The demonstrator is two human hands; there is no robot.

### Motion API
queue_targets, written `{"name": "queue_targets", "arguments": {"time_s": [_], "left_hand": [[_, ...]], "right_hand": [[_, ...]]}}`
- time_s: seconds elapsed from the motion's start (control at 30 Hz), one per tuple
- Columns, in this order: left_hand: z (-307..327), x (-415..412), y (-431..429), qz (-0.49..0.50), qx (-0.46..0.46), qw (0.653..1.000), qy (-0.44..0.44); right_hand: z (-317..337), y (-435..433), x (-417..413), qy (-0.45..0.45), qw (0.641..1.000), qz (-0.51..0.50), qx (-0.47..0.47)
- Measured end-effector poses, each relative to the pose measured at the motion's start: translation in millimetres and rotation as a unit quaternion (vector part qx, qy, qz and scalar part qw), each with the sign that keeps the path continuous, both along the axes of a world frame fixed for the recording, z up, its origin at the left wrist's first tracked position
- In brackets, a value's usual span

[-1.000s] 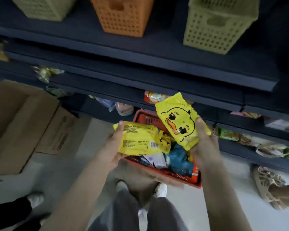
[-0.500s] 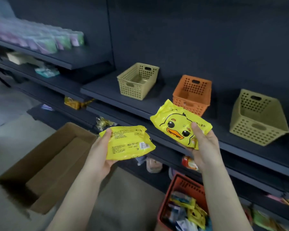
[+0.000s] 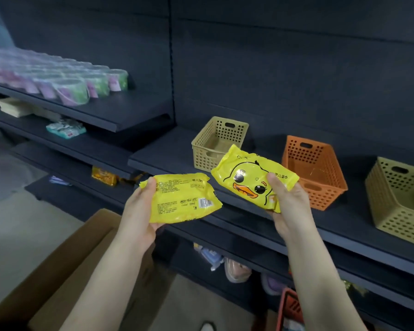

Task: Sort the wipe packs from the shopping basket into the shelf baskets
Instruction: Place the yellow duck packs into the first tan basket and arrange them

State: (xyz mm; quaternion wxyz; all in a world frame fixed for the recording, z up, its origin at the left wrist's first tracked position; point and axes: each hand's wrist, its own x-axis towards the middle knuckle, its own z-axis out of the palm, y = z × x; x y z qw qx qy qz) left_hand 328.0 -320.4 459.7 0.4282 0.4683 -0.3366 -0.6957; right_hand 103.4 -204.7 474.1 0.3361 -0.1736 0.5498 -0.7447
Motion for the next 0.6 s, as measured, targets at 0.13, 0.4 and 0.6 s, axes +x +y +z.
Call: {"name": "queue_targets", "arguments": {"time_s": [0.13, 0.4, 0.6], "left_hand": [[4, -29, -66, -0.002, -0.022, 1.000, -0.008], [14, -96, -201, 0.008, -0.062, 0.998, -0.015], [10, -123, -273, -0.015, -0.065, 0.997, -0.027]], "right_hand": [[0, -63, -29, -0.019, 1.000, -0.019, 0.004], [8, -198, -110, 0.039, 0.997, -0.042, 0.044], [-1, -280, -153, 0.084, 0.985, -0.043, 0.143]]}}
